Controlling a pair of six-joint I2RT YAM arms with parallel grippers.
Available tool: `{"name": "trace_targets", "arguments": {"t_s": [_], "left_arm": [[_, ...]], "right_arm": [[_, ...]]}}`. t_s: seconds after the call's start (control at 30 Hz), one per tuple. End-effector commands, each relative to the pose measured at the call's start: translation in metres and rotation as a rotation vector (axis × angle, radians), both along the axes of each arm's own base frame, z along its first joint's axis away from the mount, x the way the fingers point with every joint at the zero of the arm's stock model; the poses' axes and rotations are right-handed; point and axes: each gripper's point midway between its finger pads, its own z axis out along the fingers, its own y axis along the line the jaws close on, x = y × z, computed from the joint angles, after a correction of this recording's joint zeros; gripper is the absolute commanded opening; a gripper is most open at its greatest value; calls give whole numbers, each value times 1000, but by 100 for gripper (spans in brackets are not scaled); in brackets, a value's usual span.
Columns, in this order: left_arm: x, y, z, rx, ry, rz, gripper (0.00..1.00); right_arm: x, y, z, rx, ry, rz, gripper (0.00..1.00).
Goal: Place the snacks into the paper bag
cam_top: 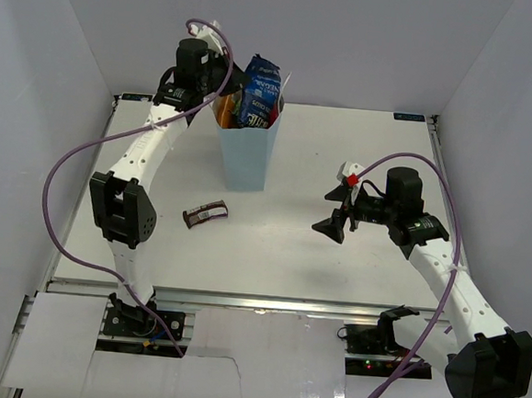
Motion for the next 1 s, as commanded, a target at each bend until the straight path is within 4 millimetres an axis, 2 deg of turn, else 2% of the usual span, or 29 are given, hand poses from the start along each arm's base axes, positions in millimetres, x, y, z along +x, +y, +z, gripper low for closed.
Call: {"name": "trace_targets", "arguments": {"t_s": [0.0, 0.13, 0.17, 0.27, 0.37, 0.57, 0.77, 0.9, 0.93, 0.97], "left_arm": [[-13, 8, 21, -13, -65, 24, 0], [-20, 22, -17, 66, 2, 72, 0], [-24, 28, -35, 88, 37, 93, 0], [-32, 34, -64, 138, 79, 104, 0], [-35, 41, -82, 179, 103, 116, 0], [-26, 51, -112, 279, 174, 145, 0], [-15, 40, -140, 294, 235, 94, 0], [-8, 32, -142, 287, 252, 61, 0], [-6, 30, -138, 282, 251, 53, 4], [-5, 29, -136, 280, 248, 49, 14]], "right_arm": [[2, 1, 12, 26, -39, 12, 98], [1, 1, 11, 28, -31, 13, 98], [1, 1, 11, 28, -28, 15, 98], [1, 1, 11, 30, -25, 17, 98], [2, 2, 8, 28, -15, 16, 98], [2, 2, 7, 31, -4, 14, 98], [4, 2, 5, 28, 3, 11, 98], [4, 2, 4, 27, 4, 12, 98], [4, 2, 4, 27, 6, 12, 98], [4, 2, 3, 27, 7, 11, 98]]}}
